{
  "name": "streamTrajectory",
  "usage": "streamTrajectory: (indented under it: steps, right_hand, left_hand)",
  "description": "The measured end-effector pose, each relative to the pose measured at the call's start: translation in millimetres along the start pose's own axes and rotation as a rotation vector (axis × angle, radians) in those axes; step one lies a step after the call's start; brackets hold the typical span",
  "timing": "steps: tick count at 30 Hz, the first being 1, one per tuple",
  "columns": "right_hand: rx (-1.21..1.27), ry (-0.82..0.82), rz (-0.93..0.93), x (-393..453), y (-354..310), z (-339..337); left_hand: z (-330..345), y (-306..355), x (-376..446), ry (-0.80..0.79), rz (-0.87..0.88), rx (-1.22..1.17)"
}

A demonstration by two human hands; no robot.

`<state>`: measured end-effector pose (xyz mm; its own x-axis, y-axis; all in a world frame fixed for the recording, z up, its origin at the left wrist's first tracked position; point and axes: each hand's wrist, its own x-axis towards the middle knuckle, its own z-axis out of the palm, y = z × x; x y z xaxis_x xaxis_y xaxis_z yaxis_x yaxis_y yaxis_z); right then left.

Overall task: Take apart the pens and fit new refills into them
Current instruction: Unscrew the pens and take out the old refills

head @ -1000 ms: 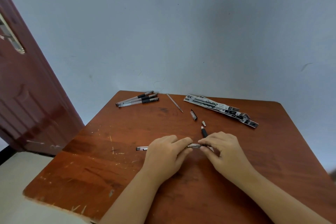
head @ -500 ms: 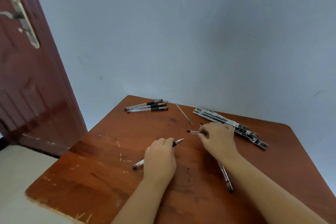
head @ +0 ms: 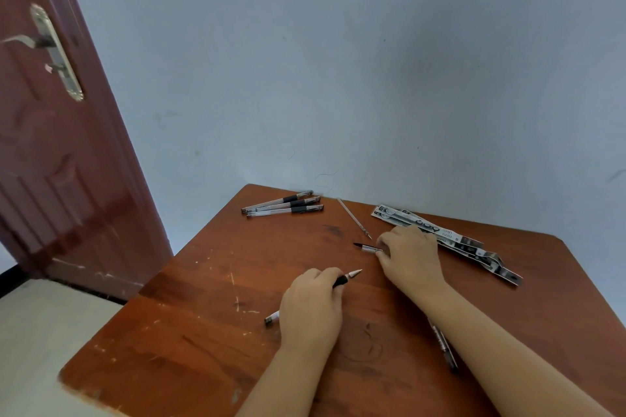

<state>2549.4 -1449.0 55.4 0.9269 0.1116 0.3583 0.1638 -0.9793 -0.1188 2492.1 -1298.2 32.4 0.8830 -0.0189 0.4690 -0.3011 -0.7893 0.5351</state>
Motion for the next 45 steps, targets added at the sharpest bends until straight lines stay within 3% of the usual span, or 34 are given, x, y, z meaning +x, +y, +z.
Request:
streamTrajectory:
  steps: [5,8,13,18,22,32,40,45]
  right_hand:
    - [0.207,0.151,-0.082,-22,6,-17]
    - [0.317,0.104,-0.130,-52,9,-29]
    - [0.559,0.056,-0.008,-83,9,-41]
    - [0.533,-0.039,-0.119,-87,3,-33]
    - [0.506,0.047,-0.137,-86,9,-30]
    - [0.642,0.004,-0.176,-85,10,-38]
    - [0.719,0.043,-0.151,-87,11,-35]
    - [0.577,0.055,-0.158,-83,13,-30]
  left_hand:
    - [-5,4,1,-0.036,0.097,-0.003]
    - [-5,9,1,-0.140,0.231,0.005]
    - [-2,10,-4,-0.136,0.340,-0.063]
    - [-3,14,-7,-0.135,0.419,-0.077]
    - [-3,15,-9,-0.127,0.454,-0.103]
    - [-2,16,-10,-0.123,0.471,-0.069]
    - [0,12,-10,0.000,0.490,-0.081]
    - [1,12,-9,0.025,0.523,-0.061]
